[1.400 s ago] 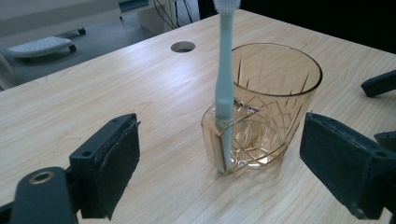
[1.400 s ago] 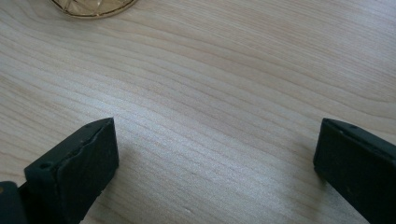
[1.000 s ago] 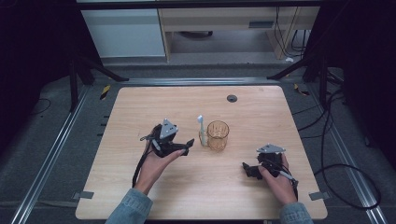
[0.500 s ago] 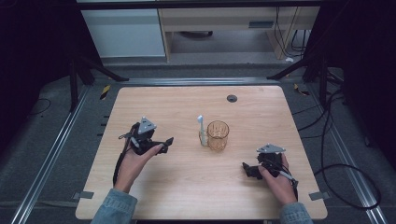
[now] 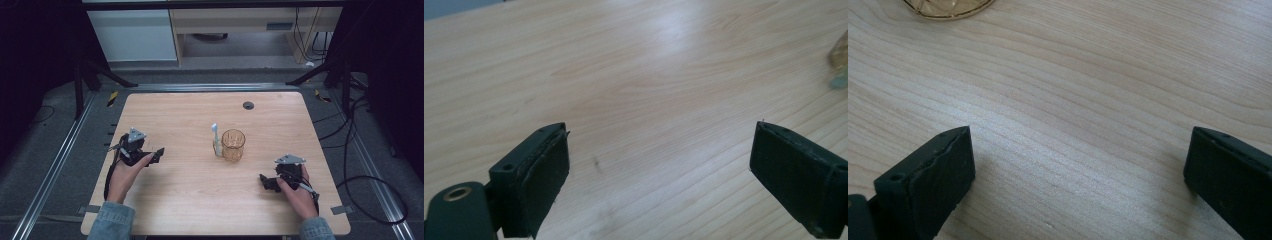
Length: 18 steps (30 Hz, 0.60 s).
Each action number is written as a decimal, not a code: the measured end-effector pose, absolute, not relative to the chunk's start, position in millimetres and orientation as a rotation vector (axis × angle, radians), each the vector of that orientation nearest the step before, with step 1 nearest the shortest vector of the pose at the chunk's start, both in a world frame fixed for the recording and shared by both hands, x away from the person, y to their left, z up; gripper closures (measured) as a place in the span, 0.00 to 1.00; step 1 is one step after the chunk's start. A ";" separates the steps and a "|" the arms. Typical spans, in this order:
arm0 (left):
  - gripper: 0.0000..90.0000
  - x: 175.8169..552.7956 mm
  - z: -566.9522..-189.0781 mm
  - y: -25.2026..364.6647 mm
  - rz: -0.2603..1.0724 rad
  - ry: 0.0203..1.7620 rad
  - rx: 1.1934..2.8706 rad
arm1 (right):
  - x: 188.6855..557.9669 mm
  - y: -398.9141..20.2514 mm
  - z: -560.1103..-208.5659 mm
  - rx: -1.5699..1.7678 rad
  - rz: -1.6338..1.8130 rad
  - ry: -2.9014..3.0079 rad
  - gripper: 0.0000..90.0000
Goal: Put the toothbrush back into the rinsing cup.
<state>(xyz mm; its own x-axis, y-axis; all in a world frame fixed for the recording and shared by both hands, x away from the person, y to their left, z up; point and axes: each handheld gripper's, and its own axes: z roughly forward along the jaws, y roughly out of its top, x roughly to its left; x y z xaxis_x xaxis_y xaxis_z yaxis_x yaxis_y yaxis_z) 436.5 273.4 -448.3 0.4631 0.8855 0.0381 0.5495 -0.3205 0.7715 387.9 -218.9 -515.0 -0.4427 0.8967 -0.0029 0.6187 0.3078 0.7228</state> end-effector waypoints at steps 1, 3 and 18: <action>0.09 437.2 -450.9 277.0 0.606 1.207 2.018 | 387.9 -218.8 -515.0 1.350 0.929 2.173 0.00; 0.09 438.5 -456.1 284.1 0.580 1.233 2.025 | 387.9 -218.9 -515.0 1.349 0.927 2.174 0.00; 0.09 446.3 -487.8 318.6 0.551 1.374 2.038 | 388.2 -219.0 -515.1 1.348 0.926 2.173 0.00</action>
<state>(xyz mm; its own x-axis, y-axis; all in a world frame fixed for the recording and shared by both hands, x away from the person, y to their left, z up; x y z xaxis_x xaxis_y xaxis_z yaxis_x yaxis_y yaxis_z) 446.3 318.6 -487.8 0.3742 0.9274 0.0026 0.6719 -0.2731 0.6885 388.2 -219.0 -515.1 -0.4424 0.8968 -0.0042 0.6179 0.3082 0.7233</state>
